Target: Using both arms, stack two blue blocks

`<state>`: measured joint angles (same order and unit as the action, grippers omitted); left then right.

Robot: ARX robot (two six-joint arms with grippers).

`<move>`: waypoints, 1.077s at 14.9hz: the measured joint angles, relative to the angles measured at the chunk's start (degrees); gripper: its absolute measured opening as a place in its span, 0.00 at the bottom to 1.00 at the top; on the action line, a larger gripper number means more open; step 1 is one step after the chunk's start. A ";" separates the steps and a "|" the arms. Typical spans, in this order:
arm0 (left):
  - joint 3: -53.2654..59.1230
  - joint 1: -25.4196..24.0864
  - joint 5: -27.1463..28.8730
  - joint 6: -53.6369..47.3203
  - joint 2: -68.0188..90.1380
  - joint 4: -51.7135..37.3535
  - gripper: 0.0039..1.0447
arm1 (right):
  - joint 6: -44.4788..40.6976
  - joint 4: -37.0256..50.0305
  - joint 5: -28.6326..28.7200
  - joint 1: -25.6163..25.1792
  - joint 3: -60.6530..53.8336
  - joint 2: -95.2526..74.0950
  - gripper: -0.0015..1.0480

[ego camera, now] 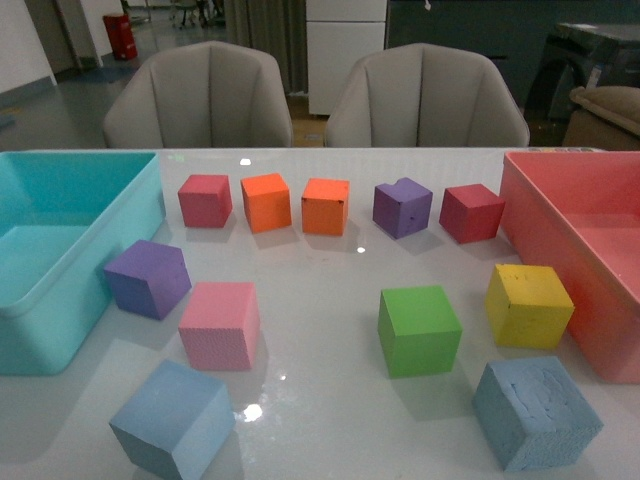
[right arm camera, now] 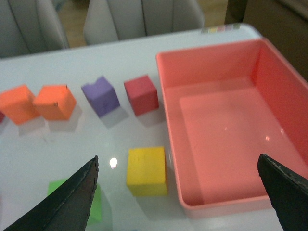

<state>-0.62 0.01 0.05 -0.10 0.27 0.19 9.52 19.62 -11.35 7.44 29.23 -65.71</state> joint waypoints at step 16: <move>0.00 0.00 -0.02 0.00 0.00 0.00 0.94 | 1.01 -4.04 13.16 5.16 4.68 -32.39 0.94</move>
<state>-0.62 0.01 0.03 -0.10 0.27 0.19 10.52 15.57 1.80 12.60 33.91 -98.10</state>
